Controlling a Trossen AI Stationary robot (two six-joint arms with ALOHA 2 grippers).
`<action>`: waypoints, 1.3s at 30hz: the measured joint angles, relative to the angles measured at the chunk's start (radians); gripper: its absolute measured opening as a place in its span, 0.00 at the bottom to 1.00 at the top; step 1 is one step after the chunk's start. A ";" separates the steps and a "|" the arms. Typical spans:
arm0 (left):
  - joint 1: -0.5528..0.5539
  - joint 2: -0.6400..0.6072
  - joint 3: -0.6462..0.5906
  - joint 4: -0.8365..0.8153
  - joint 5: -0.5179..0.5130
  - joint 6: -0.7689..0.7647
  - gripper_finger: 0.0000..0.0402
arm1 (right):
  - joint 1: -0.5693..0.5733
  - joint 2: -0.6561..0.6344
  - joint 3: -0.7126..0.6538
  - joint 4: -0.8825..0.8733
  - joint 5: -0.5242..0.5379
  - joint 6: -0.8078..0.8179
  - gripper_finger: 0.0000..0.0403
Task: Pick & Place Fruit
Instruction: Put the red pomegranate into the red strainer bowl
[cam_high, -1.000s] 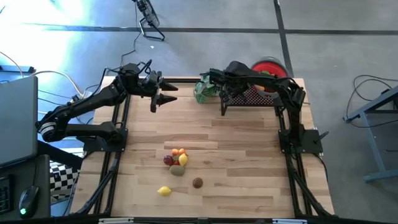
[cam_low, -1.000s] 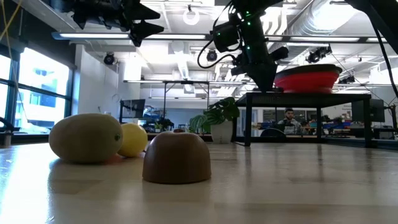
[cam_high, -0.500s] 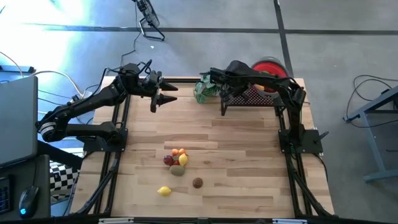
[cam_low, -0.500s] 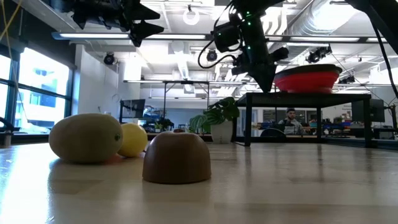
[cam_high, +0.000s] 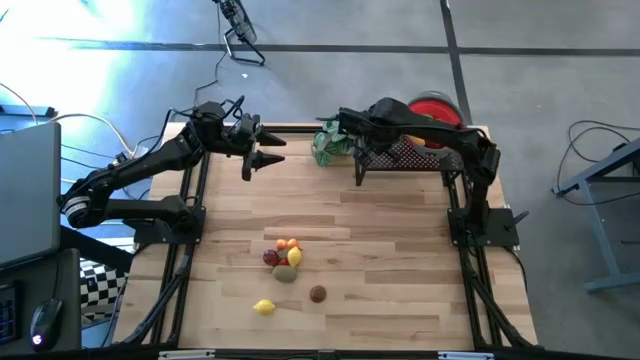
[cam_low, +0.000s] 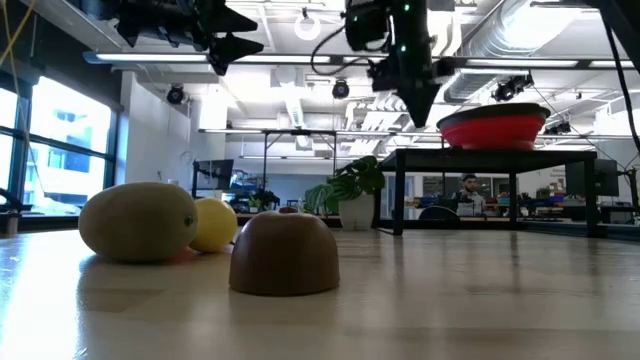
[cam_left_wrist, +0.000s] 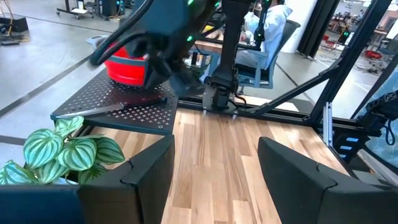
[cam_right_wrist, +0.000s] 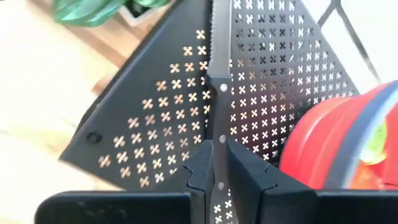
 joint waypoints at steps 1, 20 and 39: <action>0.000 0.000 0.000 -0.001 0.000 0.000 0.57 | 0.010 -0.010 0.000 0.011 0.006 -0.017 0.09; 0.000 0.000 0.000 -0.061 0.001 0.000 0.57 | 0.252 -0.329 -0.331 0.747 -0.223 -0.333 0.01; -0.001 0.000 0.000 -0.129 0.000 -0.003 0.57 | 0.315 -0.527 -0.976 1.693 -0.370 -0.210 0.01</action>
